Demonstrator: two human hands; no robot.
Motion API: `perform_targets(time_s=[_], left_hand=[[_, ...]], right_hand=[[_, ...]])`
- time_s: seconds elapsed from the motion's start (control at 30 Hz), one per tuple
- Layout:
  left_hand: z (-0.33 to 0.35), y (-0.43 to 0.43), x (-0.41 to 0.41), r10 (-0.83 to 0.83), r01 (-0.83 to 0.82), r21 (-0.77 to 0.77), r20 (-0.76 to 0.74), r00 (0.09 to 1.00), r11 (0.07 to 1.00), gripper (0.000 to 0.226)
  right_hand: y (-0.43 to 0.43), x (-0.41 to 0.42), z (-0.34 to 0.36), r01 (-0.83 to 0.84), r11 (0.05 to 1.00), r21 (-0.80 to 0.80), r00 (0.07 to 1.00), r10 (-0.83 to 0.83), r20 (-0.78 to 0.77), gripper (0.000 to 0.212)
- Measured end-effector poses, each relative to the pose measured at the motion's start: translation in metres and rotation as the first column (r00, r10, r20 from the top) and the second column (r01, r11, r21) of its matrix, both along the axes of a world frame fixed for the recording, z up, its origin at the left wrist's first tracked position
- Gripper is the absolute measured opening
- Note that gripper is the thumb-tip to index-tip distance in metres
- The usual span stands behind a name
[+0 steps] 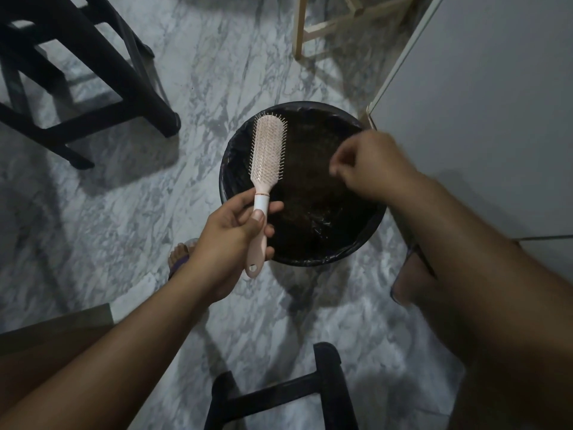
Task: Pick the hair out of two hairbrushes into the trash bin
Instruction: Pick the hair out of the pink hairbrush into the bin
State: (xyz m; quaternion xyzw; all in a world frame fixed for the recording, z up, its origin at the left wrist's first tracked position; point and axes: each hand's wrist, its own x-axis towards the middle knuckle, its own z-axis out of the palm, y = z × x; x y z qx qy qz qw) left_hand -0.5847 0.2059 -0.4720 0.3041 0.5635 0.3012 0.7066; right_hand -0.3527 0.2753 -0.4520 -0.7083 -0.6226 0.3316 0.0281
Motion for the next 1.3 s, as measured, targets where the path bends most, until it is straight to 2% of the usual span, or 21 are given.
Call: perform_targets(time_s=[0.07,0.1,0.13,0.17,0.23,0.3,0.4,0.47,0.53,0.7,0.8,0.9,1.0,1.03,1.07,1.1,1.13,1.17,1.2,1.23,1.3], left_hand=[[0.001,0.001,0.0,0.002,-0.002,0.0,0.008,1.0,1.0,0.037],[0.0,0.001,0.0,0.003,-0.003,-0.002,0.013,1.0,1.0,0.037],[0.0,0.001,0.0,0.003,-0.003,-0.003,0.016,1.0,1.0,0.037],[0.0,0.001,0.0,0.001,-0.001,-0.002,0.016,1.0,1.0,0.037],[0.0,0.001,0.0,-0.009,0.009,0.002,0.014,1.0,1.0,0.038],[0.001,0.0,0.0,-0.016,0.016,0.003,0.014,1.0,1.0,0.038],[0.003,-0.001,0.002,-0.028,0.028,-0.004,0.027,0.999,1.0,0.039],[0.003,-0.002,0.004,-0.038,0.038,-0.005,0.036,0.999,0.999,0.039],[0.003,-0.002,0.005,-0.038,0.038,0.0,0.043,0.998,0.999,0.038],[0.002,0.0,0.001,-0.021,0.021,0.001,0.046,0.999,1.0,0.038],[0.0,-0.001,0.001,-0.029,0.03,-0.005,0.024,0.999,1.0,0.037],[-0.001,-0.003,0.002,-0.033,0.033,-0.004,-0.008,0.999,0.999,0.036],[0.0,-0.003,0.001,-0.028,0.029,0.007,-0.039,0.999,1.0,0.032],[0.0,-0.003,0.0,-0.026,0.026,0.01,-0.044,0.999,1.0,0.031],[0.001,-0.002,-0.001,-0.023,0.024,0.013,-0.046,0.999,1.0,0.031],[0.001,0.0,-0.002,-0.02,0.02,0.015,-0.045,0.999,1.0,0.031],[0.001,0.001,-0.002,-0.015,0.016,0.015,-0.04,0.999,1.0,0.031],[0.002,0.002,-0.003,-0.013,0.013,0.015,-0.034,0.999,1.0,0.031],[0.002,0.003,-0.003,-0.014,0.014,0.017,-0.031,0.999,1.0,0.032],[0.002,0.004,-0.004,-0.017,0.017,0.02,-0.03,0.999,1.0,0.032],[0.002,0.005,-0.004,-0.02,0.02,0.026,-0.027,0.999,0.999,0.032]], right_hand=[[-0.004,-0.005,0.0,-0.202,0.905,-0.373,0.956,0.265,0.124,0.068],[-0.006,-0.006,0.002,-0.247,0.853,-0.46,0.926,0.348,0.149,0.081],[-0.005,-0.007,0.003,-0.265,0.85,-0.456,0.913,0.373,0.165,0.085],[-0.003,-0.005,0.004,-0.262,0.887,-0.382,0.919,0.35,0.183,0.084],[0.001,-0.002,0.007,-0.206,0.965,-0.161,0.962,0.23,0.147,0.082],[0.003,-0.005,0.008,-0.148,0.988,-0.03,0.988,0.147,-0.036,0.092],[0.001,-0.022,0.001,-0.086,0.996,0.0,0.926,0.08,-0.369,0.102],[-0.002,-0.031,-0.008,-0.017,0.999,-0.03,0.833,-0.002,-0.553,0.097],[-0.004,-0.034,-0.011,0.09,0.995,-0.039,0.775,-0.095,-0.625,0.085],[-0.002,-0.027,0.002,0.223,0.965,0.142,0.818,-0.106,-0.566,0.019],[0.003,-0.026,0.018,0.33,0.92,0.21,0.73,-0.108,-0.675,0.013],[0.009,-0.021,0.036,0.456,0.826,0.332,0.647,-0.051,-0.761,0.015],[0.012,-0.014,0.039,0.538,0.674,0.507,0.675,0.016,-0.738,0.016],[0.012,-0.013,0.035,0.538,0.655,0.53,0.698,0.005,-0.716,0.016],[0.01,-0.013,0.031,0.505,0.684,0.527,0.742,-0.033,-0.669,0.016],[0.008,-0.011,0.026,0.418,0.768,0.486,0.818,-0.085,-0.569,0.019],[0.006,-0.009,0.02,0.267,0.883,0.387,0.915,-0.106,-0.389,0.024],[0.003,-0.005,0.013,0.098,0.967,0.235,0.982,-0.055,-0.181,0.033],[0.002,-0.002,0.008,-0.013,0.996,0.085,0.999,0.017,-0.048,0.041],[0.002,0.0,0.006,-0.047,0.999,0.012,0.999,0.048,-0.013,0.046],[0.006,0.003,0.006,0.015,1.0,0.009,0.991,-0.013,-0.13,0.048]])
